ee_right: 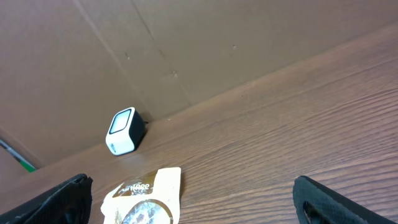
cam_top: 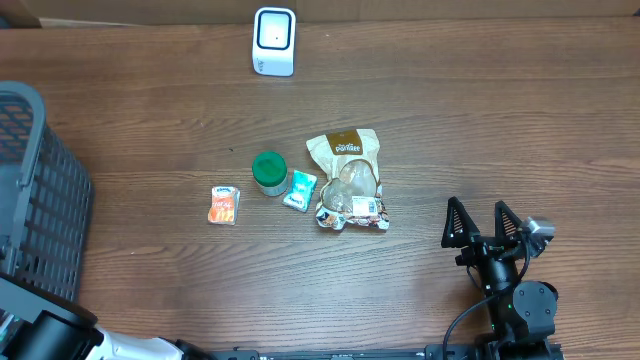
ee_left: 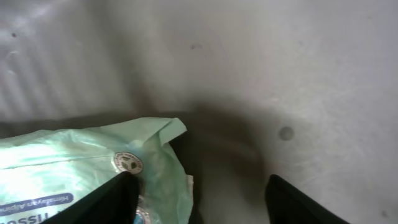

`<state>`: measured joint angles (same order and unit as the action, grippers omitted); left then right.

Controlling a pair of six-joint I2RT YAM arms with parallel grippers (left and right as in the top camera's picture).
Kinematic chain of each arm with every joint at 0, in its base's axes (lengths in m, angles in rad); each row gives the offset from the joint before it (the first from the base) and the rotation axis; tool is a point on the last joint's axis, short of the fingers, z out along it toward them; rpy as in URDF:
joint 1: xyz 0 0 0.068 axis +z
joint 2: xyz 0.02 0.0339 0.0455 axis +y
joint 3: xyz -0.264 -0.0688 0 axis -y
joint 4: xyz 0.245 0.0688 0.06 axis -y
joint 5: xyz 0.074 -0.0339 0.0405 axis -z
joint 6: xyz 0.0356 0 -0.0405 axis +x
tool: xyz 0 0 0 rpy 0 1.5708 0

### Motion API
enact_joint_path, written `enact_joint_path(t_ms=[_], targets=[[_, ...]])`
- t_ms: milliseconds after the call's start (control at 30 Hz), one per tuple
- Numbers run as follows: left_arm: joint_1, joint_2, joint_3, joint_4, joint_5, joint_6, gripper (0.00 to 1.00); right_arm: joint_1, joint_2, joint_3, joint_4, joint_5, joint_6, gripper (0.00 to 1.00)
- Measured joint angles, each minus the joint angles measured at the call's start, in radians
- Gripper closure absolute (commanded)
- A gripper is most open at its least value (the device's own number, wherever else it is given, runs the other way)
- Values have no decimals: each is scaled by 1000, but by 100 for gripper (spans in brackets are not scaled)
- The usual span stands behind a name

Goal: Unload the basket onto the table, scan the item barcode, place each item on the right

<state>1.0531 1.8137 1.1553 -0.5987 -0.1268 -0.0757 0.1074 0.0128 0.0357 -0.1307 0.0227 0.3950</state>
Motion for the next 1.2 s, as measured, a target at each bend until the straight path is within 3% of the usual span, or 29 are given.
enact_joint_path(t_ms=[167, 200, 267, 300, 333, 567, 900, 933, 1000, 1067, 1200], targets=[[-1, -21, -44, 32, -19, 0, 34, 0, 0, 0, 0, 0, 0, 0], [-1, -24, -51, 35, -21, 0, 42, 0, 0, 0, 0, 0, 0, 0], [0, -31, -62, 38, -43, 0, 66, 0, 0, 0, 0, 0, 1, 0], [1, -32, -64, 38, -51, 2, 84, 0, 0, 0, 0, 0, 0, 0], [2, -34, -69, 42, -66, 2, 96, 0, 0, 0, 0, 0, 0, 0], [7, -41, -74, 79, -69, 0, 96, 0, 0, 0, 0, 0, 0, 0], [-93, 24, 76, 90, 87, 23, 95, 0, 0, 0, 0, 0, 0, 0], [-111, 25, 102, 80, 102, 35, 87, 0, 0, 0, 0, 0, 0, 0], [-137, 25, 146, 54, 116, 59, 60, 0, 0, 0, 0, 0, 1, 0], [-159, 25, 174, 29, 116, 68, 52, 0, 0, 0, 0, 0, 1, 0], [-168, 25, 179, -51, 92, 53, 49, 0, 0, 0, 0, 0, 0, 0]])
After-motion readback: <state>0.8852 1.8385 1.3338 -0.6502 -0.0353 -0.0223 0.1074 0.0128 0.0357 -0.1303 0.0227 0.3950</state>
